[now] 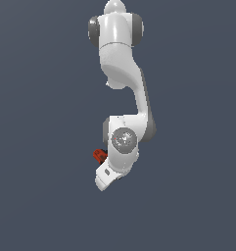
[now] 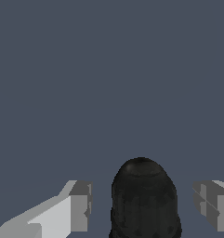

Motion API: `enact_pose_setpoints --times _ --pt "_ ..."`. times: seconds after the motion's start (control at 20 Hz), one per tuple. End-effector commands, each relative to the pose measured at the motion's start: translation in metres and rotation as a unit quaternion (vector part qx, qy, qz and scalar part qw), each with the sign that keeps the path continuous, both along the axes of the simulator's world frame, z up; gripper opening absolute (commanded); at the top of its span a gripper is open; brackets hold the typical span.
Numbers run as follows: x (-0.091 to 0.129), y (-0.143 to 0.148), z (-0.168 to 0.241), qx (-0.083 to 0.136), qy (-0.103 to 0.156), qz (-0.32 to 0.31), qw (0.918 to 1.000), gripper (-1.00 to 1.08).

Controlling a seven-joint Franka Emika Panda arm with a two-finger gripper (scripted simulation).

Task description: Pick up the object and move it to a goal position.

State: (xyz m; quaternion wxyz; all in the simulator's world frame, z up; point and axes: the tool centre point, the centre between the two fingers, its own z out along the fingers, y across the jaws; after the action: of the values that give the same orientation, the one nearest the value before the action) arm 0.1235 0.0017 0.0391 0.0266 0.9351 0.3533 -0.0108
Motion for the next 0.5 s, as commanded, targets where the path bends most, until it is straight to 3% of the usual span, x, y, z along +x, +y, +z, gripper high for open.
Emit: enact_pose_setpoints --times 0.0,0.1,0.15,0.45 --pt "-0.0001 -0.0004 -0.0077 0.0 0.0 0.001 1.0 0.68" --pt "-0.0002 -0.0006 -0.0094 0.0 0.0 0.001 1.0 0.68" --pt "-0.0002 -0.0006 -0.0094 0.0 0.0 0.001 1.0 -1.0" --pt "-0.0002 -0.0006 -0.0094 0.0 0.0 0.001 1.0 -1.0"
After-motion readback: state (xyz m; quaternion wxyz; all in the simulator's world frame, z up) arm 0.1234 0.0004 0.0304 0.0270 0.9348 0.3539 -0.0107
